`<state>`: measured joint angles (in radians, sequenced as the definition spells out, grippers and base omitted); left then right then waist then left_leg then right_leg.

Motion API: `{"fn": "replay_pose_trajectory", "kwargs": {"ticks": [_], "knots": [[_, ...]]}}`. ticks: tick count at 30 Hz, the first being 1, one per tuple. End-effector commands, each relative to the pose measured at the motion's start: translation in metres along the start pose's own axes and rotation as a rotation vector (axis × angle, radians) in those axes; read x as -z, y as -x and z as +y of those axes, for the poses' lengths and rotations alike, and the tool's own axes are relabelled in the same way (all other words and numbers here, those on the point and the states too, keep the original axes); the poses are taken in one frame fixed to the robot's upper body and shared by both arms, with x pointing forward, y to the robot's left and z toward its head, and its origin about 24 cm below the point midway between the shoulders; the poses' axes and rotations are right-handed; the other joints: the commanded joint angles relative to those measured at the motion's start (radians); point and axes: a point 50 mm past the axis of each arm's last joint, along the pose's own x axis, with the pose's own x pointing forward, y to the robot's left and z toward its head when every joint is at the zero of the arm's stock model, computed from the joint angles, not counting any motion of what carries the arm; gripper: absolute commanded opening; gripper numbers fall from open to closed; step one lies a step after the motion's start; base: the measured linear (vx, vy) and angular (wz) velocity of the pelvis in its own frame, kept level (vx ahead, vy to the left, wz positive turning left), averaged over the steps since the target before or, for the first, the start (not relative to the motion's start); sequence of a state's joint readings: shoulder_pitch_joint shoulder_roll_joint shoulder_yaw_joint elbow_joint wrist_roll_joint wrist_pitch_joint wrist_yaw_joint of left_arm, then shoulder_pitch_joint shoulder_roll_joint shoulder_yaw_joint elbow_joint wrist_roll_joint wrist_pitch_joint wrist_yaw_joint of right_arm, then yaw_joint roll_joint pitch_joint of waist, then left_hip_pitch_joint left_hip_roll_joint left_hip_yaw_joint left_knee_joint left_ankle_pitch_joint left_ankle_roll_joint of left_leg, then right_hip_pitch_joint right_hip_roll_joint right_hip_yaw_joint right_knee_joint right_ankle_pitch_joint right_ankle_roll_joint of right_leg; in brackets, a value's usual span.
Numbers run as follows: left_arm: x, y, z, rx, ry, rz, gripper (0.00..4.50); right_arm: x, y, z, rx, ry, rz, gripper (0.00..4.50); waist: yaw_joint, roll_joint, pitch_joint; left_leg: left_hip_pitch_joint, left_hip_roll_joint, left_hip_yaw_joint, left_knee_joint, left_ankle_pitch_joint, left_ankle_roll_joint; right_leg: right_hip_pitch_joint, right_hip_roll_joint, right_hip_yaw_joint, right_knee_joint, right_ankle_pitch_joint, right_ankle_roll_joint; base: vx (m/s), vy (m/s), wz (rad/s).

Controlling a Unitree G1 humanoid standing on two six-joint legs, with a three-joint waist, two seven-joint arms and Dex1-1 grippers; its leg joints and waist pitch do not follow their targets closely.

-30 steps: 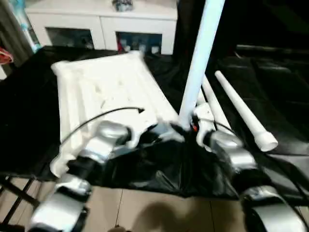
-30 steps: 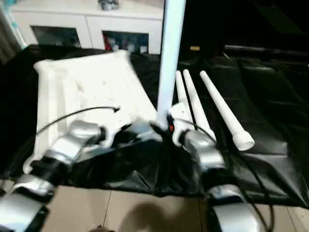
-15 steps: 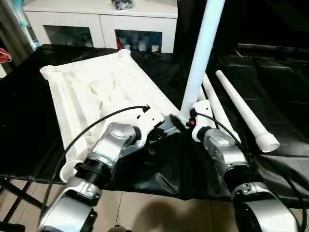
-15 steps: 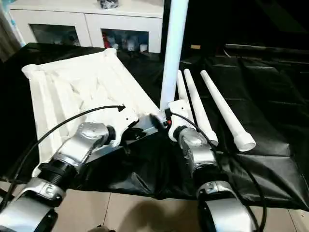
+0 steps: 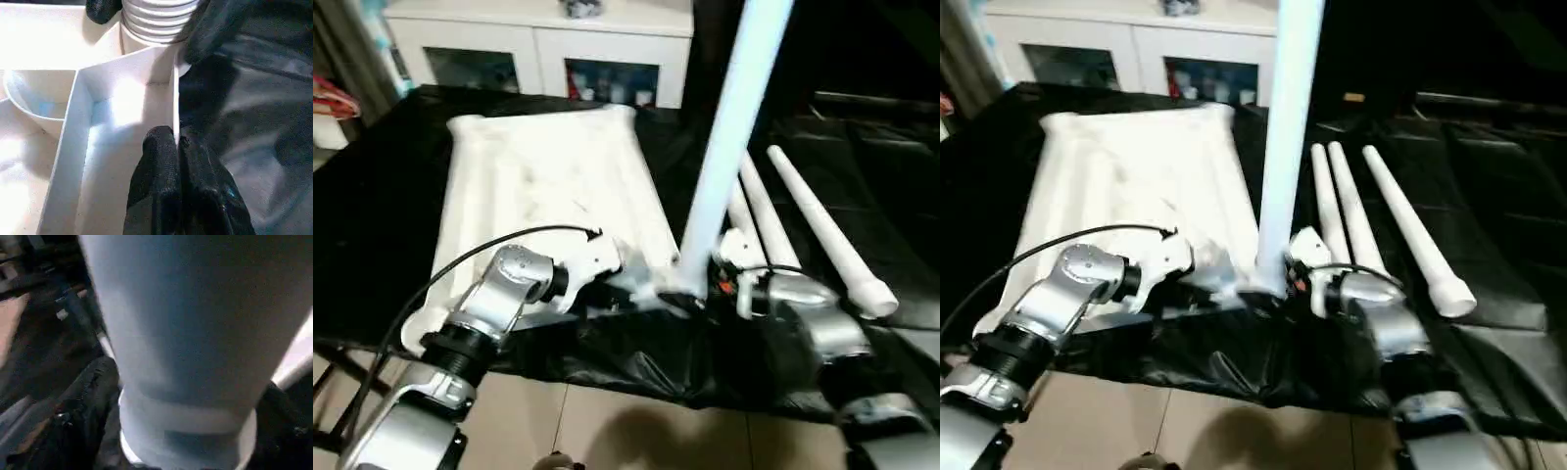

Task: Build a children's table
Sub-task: Rotate leg to tighten

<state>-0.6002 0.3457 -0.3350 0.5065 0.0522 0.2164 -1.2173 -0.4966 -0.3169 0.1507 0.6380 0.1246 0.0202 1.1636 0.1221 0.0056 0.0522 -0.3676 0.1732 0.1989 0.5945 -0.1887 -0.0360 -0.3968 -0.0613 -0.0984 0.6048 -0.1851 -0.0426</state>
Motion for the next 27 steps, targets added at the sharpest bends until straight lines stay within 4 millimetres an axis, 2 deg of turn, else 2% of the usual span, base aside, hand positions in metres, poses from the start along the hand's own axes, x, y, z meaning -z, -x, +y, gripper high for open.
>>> {"fn": "replay_pose_trajectory", "kwargs": {"ticks": [1, 7, 9, 11, 13, 15, 16, 17, 18, 19, 20, 21, 23, 24, 26, 27], "knots": [[-0.015, -0.005, 0.001, 0.021, -0.051, -0.020, 0.00, 0.010, -0.015, 0.019, -0.153, -0.027, 0.037, 3.36, -0.001, 0.000, -0.061, 0.013, 0.077, -0.035, -0.068, -0.182, 0.070, 0.050, -0.109, 0.068, -0.085, -0.270, -0.167, 0.000, 0.000, 0.00], [-0.012, -0.002, 0.002, 0.039, -0.052, -0.013, 0.00, 0.008, -0.015, 0.025, -0.207, -0.045, 0.034, 2.88, 0.001, 0.001, -0.062, 0.015, 0.077, -0.037, -0.069, -0.184, 0.062, 0.048, -0.110, 0.067, -0.087, -0.297, -0.158, 0.000, 0.000, 0.00], [-0.013, -0.002, 0.002, 0.028, -0.051, -0.019, 0.00, 0.009, -0.016, 0.027, -0.208, -0.051, 0.033, 2.88, 0.000, -0.001, -0.062, 0.014, 0.076, -0.037, -0.069, -0.184, 0.059, 0.048, -0.110, 0.067, -0.088, -0.294, -0.159, 0.000, 0.000, 0.00], [-0.015, -0.005, 0.004, -0.013, -0.046, -0.044, 0.00, 0.011, -0.020, 0.028, -0.177, -0.063, 0.028, 2.79, 0.001, 0.000, -0.060, 0.015, 0.075, -0.036, -0.069, -0.183, 0.058, 0.047, -0.109, 0.067, -0.089, -0.297, -0.157, 0.000, 0.000, 0.00], [-0.020, -0.011, 0.009, -0.105, -0.013, -0.082, 0.00, 0.017, -0.028, 0.022, -0.042, -0.107, 0.040, 2.77, -0.001, -0.001, -0.057, 0.016, 0.074, -0.037, -0.071, -0.198, 0.051, 0.045, -0.110, 0.067, -0.093, -0.328, -0.153, 0.000, 0.000, 0.00], [-0.026, -0.017, 0.014, -0.200, 0.016, -0.103, 0.00, 0.023, -0.037, 0.013, 0.136, -0.135, 0.063, 2.76, -0.011, -0.001, -0.051, 0.023, 0.072, -0.040, -0.075, -0.244, 0.025, 0.039, -0.113, 0.065, -0.103, -0.407, -0.147, 0.000, 0.000, 0.00], [-0.027, -0.019, 0.016, -0.229, 0.025, -0.108, 0.00, 0.024, -0.040, 0.011, 0.190, -0.143, 0.071, 2.75, -0.021, -0.001, -0.041, 0.034, 0.067, -0.045, -0.075, -0.312, 0.006, 0.034, -0.115, 0.058, -0.120, -0.540, -0.119, 0.000, 0.000, 0.00], [-0.030, -0.022, 0.017, -0.264, 0.040, -0.112, 0.00, 0.026, -0.044, 0.006, 0.280, -0.181, 0.072, 2.75, -0.030, -0.001, -0.037, 0.045, 0.065, -0.049, -0.074, -0.360, -0.008, 0.031, -0.119, 0.052, -0.132, -0.641, -0.086, 0.000, 0.000, 0.00], [-0.032, -0.024, 0.018, -0.283, 0.049, -0.114, 0.00, 0.027, -0.046, 0.003, 0.334, -0.209, 0.072, 2.75, -0.039, -0.001, -0.041, 0.047, 0.063, -0.054, -0.075, -0.373, -0.014, 0.035, -0.121, 0.048, -0.139, -0.666, -0.066, 0.000, 0.000, 0.00], [-0.033, -0.026, 0.018, -0.299, 0.053, -0.113, 0.00, 0.028, -0.049, 0.002, 0.370, -0.231, 0.071, 2.75, -0.043, 0.000, -0.042, 0.044, 0.064, -0.056, -0.077, -0.375, -0.013, 0.037, -0.119, 0.047, -0.140, -0.661, -0.060, 0.000, 0.000, 0.00], [-0.039, -0.031, 0.017, -0.330, 0.076, -0.124, 0.00, 0.027, -0.056, -0.002, 0.474, -0.281, 0.062, 2.74, -0.047, 0.000, -0.047, 0.034, 0.068, -0.058, -0.084, -0.355, -0.007, 0.046, -0.119, 0.048, -0.136, -0.614, -0.059, 0.000, 0.000, 0.00], [-0.042, -0.035, 0.016, -0.346, 0.087, -0.131, 0.00, 0.025, -0.060, -0.003, 0.514, -0.309, 0.052, 2.74, -0.051, 0.005, -0.048, 0.030, 0.072, -0.059, -0.089, -0.341, -0.011, 0.046, -0.117, 0.051, -0.130, -0.556, -0.075, 0.000, 0.000, 0.00], [-0.046, -0.039, 0.015, -0.367, 0.098, -0.139, 0.00, 0.022, -0.067, -0.003, 0.554, -0.338, 0.035, 2.74, -0.057, 0.005, -0.048, 0.029, 0.075, -0.061, -0.092, -0.348, -0.016, 0.046, -0.116, 0.050, -0.125, -0.515, -0.091, 0.000, 0.000, 0.00], [-0.049, -0.045, 0.011, -0.372, 0.095, -0.144, 0.00, 0.017, -0.075, -0.001, 0.562, -0.337, 0.016, 2.74, -0.064, 0.003, -0.050, 0.032, 0.074, -0.058, -0.091, -0.356, -0.014, 0.045, -0.117, 0.054, -0.123, -0.466, -0.113, 0.000, 0.000, 0.00], [-0.050, -0.047, 0.010, -0.371, 0.092, -0.144, 0.00, 0.016, -0.078, -0.001, 0.563, -0.331, 0.013, 2.74, -0.064, 0.004, -0.051, 0.029, 0.071, -0.052, -0.088, -0.336, -0.003, 0.044, -0.117, 0.060, -0.120, -0.426, -0.130, 0.000, 0.000, 0.00], [-0.051, -0.052, 0.006, -0.358, 0.075, -0.137, 0.00, 0.013, -0.082, 0.001, 0.549, -0.309, 0.001, 3.09, -0.062, -0.001, -0.052, 0.028, 0.070, -0.049, -0.087, -0.320, 0.007, 0.046, -0.118, 0.062, -0.118, -0.407, -0.138, 0.000, 0.000, 0.00]]}}
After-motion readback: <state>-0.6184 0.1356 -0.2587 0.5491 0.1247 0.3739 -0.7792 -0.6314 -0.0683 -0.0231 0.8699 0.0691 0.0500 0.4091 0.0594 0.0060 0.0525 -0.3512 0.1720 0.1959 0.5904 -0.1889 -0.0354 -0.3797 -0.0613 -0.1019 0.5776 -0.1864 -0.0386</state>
